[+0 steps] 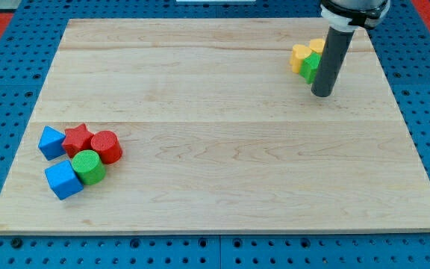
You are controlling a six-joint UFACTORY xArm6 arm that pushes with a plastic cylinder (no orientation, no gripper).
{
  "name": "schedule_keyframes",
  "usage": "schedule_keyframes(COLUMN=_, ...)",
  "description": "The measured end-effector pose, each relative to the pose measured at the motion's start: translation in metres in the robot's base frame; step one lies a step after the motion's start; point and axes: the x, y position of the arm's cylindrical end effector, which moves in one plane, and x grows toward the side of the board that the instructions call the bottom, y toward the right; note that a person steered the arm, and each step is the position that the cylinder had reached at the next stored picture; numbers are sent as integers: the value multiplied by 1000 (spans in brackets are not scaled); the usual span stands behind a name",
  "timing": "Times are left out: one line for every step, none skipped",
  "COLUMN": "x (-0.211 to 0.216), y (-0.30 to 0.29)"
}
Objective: Slide yellow hexagon towards top left
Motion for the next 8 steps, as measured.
schedule_keyframes(x=0, y=0)
schedule_keyframes(x=6, y=-2)
schedule_keyframes(x=7, y=12)
schedule_keyframes(x=-19, y=33)
schedule_keyframes(x=-45, y=39)
schedule_keyframes(x=-64, y=55)
schedule_keyframes(x=-82, y=54)
schedule_keyframes(x=-97, y=28)
